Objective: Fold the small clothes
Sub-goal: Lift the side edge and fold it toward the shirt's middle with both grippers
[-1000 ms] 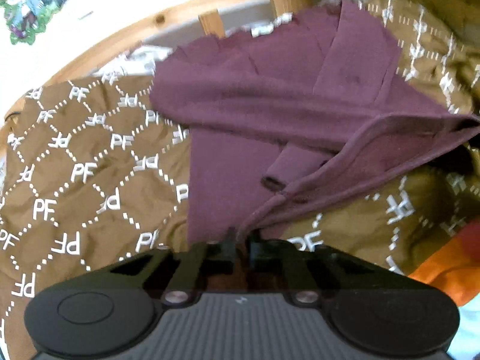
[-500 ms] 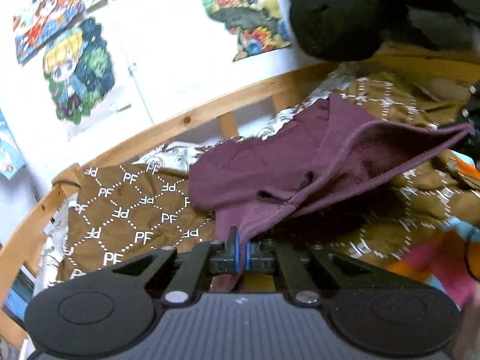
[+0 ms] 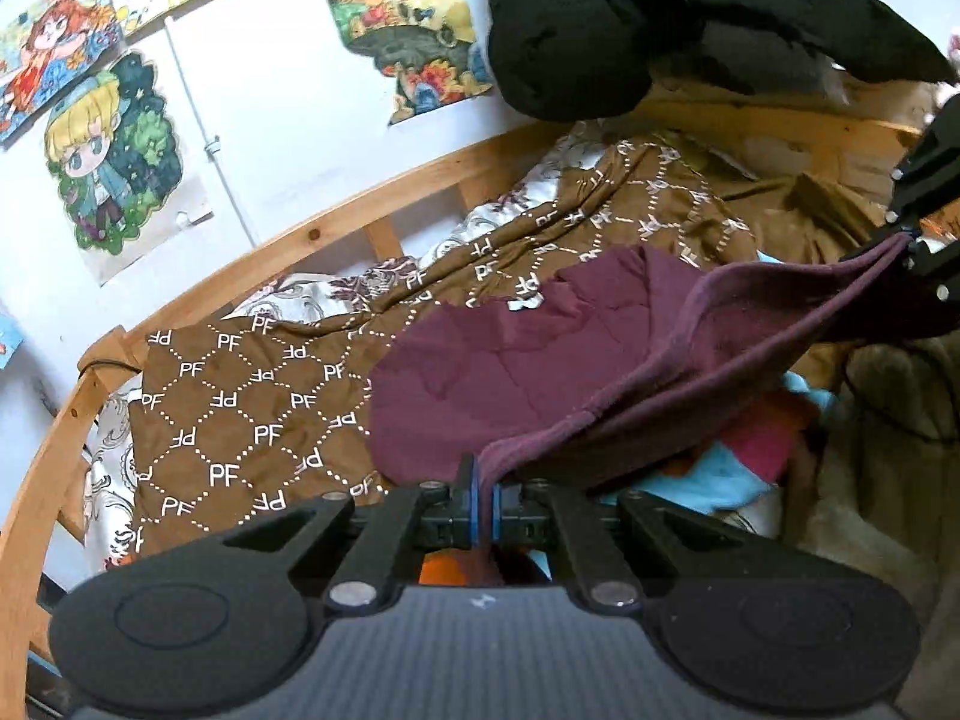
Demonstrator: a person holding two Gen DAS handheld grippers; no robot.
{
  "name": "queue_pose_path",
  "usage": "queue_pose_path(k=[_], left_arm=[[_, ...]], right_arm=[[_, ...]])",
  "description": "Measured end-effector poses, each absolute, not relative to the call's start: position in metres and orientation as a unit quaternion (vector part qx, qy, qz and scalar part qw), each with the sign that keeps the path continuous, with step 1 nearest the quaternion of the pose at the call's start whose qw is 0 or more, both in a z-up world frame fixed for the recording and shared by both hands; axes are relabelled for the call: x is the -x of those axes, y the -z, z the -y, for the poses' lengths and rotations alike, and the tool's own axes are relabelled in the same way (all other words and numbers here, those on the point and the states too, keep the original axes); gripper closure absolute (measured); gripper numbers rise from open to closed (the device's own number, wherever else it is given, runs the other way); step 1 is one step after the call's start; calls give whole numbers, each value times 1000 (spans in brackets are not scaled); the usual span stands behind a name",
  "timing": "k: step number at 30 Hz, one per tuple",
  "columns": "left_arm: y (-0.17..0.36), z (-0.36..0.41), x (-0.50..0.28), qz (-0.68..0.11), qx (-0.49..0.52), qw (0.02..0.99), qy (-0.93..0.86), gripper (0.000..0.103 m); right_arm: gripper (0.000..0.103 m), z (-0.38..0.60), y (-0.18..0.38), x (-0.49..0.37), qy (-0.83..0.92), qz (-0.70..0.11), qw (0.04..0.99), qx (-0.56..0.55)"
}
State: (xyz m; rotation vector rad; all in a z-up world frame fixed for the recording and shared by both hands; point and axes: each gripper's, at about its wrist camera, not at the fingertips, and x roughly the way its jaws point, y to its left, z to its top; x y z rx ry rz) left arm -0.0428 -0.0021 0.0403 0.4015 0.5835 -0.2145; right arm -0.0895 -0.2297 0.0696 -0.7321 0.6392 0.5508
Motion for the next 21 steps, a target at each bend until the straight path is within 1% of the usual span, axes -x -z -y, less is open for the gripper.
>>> queue_pose_path(k=[6, 10, 12, 17, 21], left_arm=[[-46, 10, -21, -271, -211, 935, 87, 99], [-49, 17, -83, -255, -216, 938, 89, 99], [-46, 20, -119, -255, -212, 939, 89, 99], [-20, 24, -206, -262, -190, 943, 81, 99], [13, 32, -252, -270, -178, 944, 71, 98]], right_arm=[[99, 225, -62, 48, -222, -277, 860, 367], [98, 225, -56, 2, -178, -253, 868, 389], [98, 226, -54, -27, -158, -242, 880, 377], [98, 228, -38, -105, -110, -236, 906, 333], [98, 229, -9, -168, -85, -250, 911, 317]])
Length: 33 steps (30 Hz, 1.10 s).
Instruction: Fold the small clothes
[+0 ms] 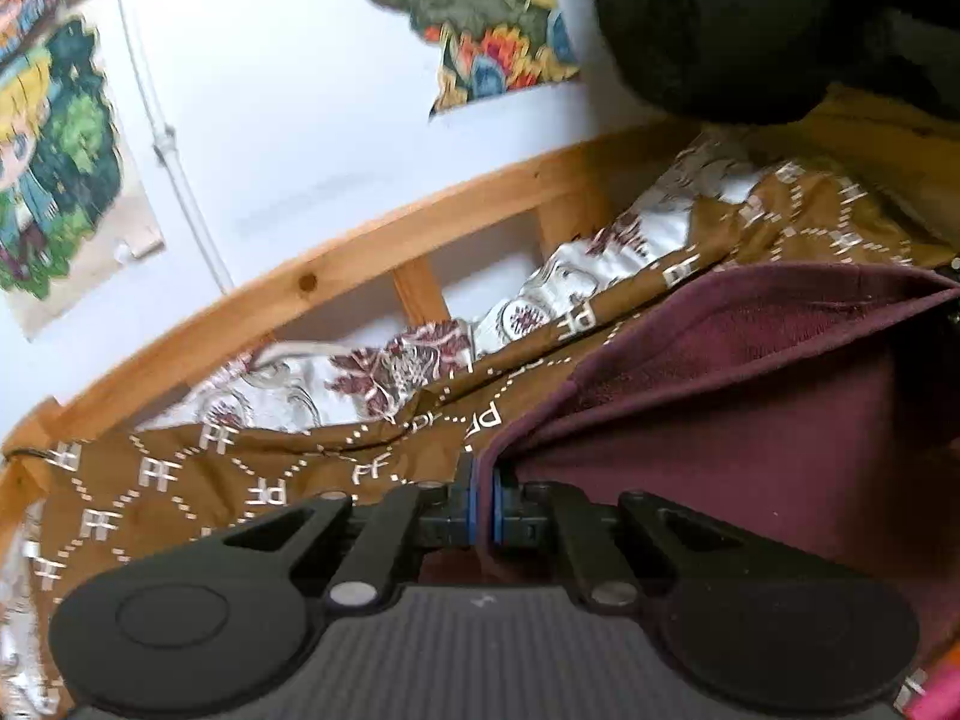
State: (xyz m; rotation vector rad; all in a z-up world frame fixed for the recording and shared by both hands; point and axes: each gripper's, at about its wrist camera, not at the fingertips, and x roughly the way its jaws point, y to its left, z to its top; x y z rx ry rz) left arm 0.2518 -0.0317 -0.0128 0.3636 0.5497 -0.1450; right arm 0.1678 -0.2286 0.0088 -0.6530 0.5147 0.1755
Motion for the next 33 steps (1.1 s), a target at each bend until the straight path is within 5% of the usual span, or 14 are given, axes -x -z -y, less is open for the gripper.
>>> queue_pose_path(k=[12, 15, 16, 17, 19, 23, 25, 27, 33], left_arm=[[69, -8, -323, -358, -11, 928, 99, 91], [67, -20, -323, -361, 25, 927, 103, 50], [65, -25, -321, -351, 38, 930, 101, 21], [61, -29, -316, -339, 49, 934, 97, 10], [54, -34, -310, -319, 61, 941, 98, 10], [45, -39, -293, -304, 44, 947, 96, 3], [44, -37, -278, -296, 23, 950, 100, 1], [48, -32, -261, -308, -5, 944, 118, 1], [63, 14, -221, -304, -173, 922, 166, 5]], right_arm=[[97, 237, 62, -241, -91, -273, 917, 276], [97, 240, 67, -247, -91, -284, 918, 263], [95, 242, 68, -247, -91, -288, 919, 255], [91, 245, 69, -249, -90, -292, 920, 245], [73, 251, 71, -250, -86, -300, 924, 222], [53, 266, 71, -249, -79, -318, 930, 165], [24, 274, 65, -243, -80, -315, 937, 129], [10, 281, 55, -233, -84, -305, 944, 93], [1, 282, 42, -201, -105, -296, 945, 84]])
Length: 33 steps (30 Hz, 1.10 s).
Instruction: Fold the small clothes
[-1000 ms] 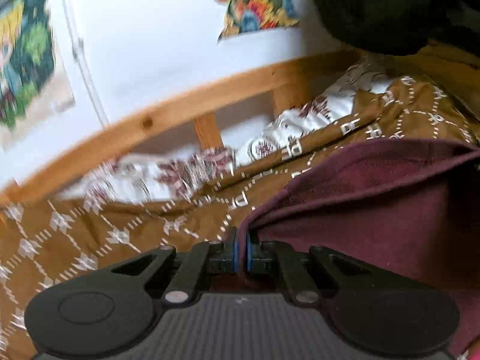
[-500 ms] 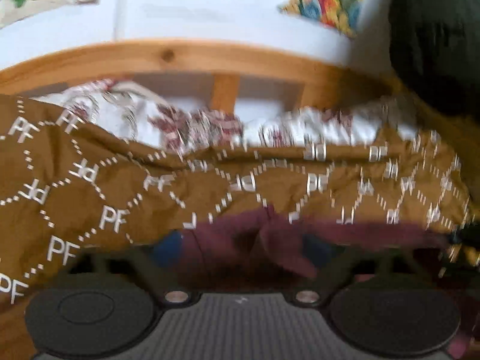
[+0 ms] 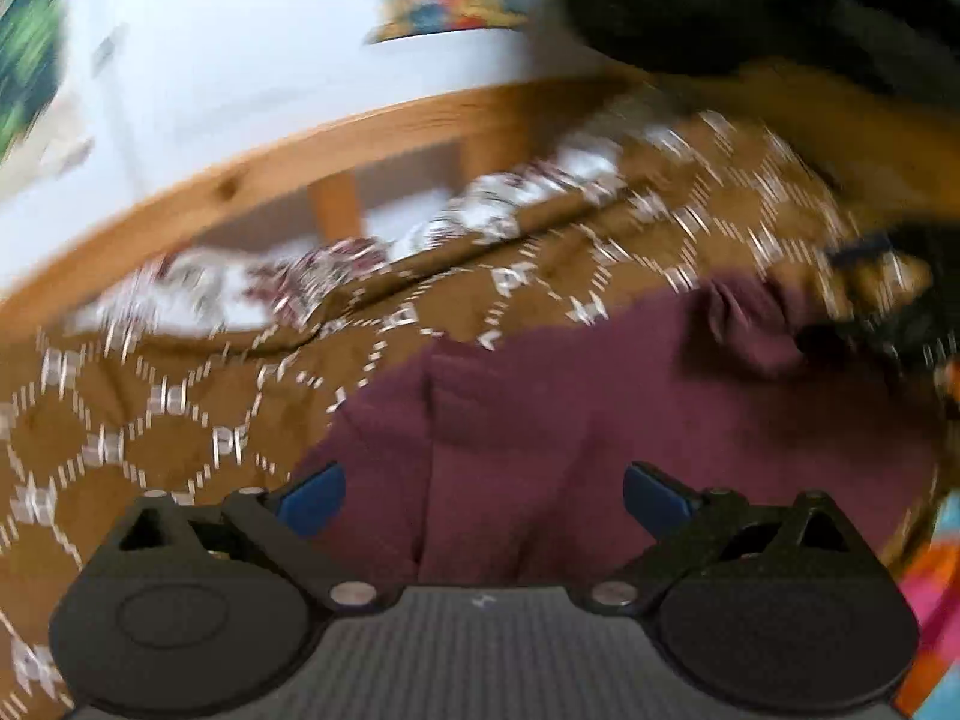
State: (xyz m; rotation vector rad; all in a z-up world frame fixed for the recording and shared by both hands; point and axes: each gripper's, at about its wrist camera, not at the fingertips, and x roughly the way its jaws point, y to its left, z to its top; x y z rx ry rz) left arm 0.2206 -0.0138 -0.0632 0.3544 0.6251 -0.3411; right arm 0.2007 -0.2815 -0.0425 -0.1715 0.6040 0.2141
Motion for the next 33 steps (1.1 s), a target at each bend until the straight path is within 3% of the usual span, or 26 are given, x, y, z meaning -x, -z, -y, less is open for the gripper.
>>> queue_pose_path(k=[3, 6, 9, 11, 12, 13, 14, 16, 19, 24, 33], left_arm=[[73, 33, -217, -317, -215, 912, 144, 13], [88, 35, -226, -347, -210, 905, 129, 22], [100, 28, -234, -357, -216, 903, 100, 40], [103, 22, -238, -367, -206, 903, 88, 66], [104, 19, -241, -373, -194, 903, 83, 74], [104, 15, -244, -378, -182, 904, 79, 89], [103, 11, -246, -379, -166, 908, 74, 97], [97, 0, -247, -369, -132, 918, 62, 98], [84, -20, -249, -349, -66, 934, 46, 99], [79, -46, -260, -345, 19, 938, 15, 99], [94, -86, -279, -395, 154, 906, 8, 99]], right_arm=[[1, 270, 55, -193, -113, -313, 933, 137], [9, 257, 73, -193, -113, -324, 919, 196], [18, 249, 87, -194, -114, -320, 909, 242], [23, 247, 90, -197, -111, -311, 910, 250], [29, 247, 91, -199, -109, -306, 912, 249], [41, 247, 91, -202, -108, -304, 914, 247], [50, 248, 91, -204, -105, -303, 915, 244], [91, 250, 91, -209, -98, -305, 918, 232], [97, 261, 80, -211, -83, -287, 934, 196], [98, 291, 60, -215, -30, -254, 960, 118], [98, 312, 77, -230, -4, -311, 949, 48]])
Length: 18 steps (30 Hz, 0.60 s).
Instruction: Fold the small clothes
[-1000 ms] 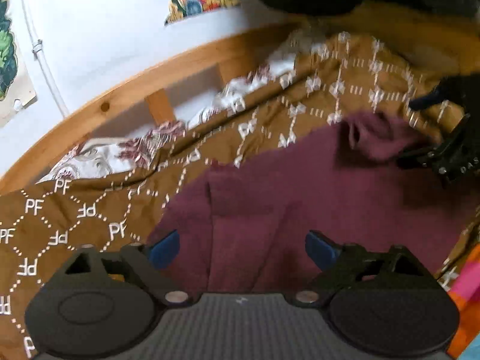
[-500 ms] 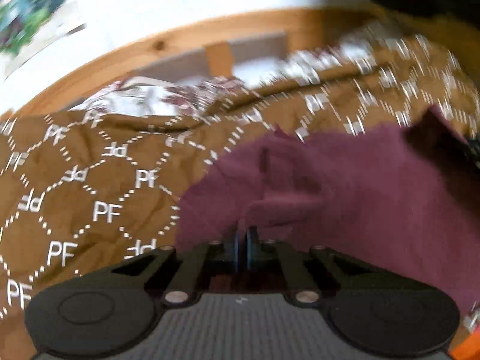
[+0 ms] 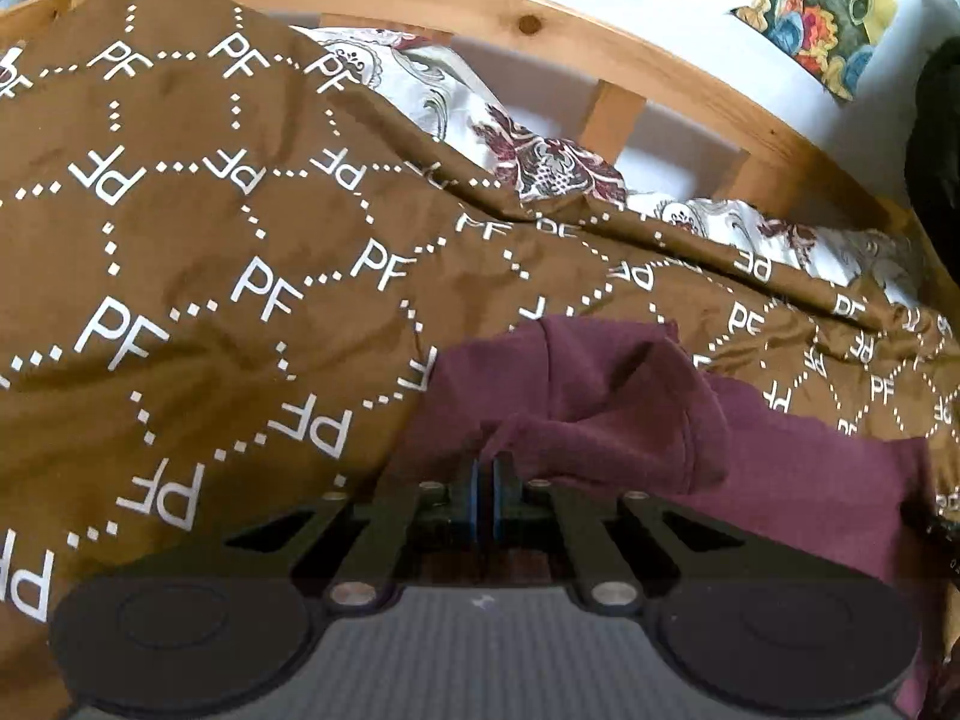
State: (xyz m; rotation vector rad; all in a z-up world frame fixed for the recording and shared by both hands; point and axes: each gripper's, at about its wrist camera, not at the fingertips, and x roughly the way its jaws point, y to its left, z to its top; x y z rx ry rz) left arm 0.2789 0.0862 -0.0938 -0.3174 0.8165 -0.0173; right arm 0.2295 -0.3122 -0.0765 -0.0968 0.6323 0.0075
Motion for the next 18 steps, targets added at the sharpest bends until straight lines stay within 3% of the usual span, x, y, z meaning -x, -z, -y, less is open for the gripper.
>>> queue_pose_path(k=[7, 9, 13, 18], left_arm=[[88, -68, -274, -357, 49, 933, -28, 96], [85, -68, -272, -353, 61, 934, -6, 89], [76, -62, -259, -324, 62, 944, 33, 34], [69, -45, -243, -290, 31, 952, 89, 22]], right_arm=[[98, 316, 73, -227, 9, -304, 952, 37], [97, 313, 75, -227, 7, -306, 951, 48], [97, 313, 76, -228, 4, -311, 949, 48], [94, 316, 78, -229, 6, -318, 947, 42]])
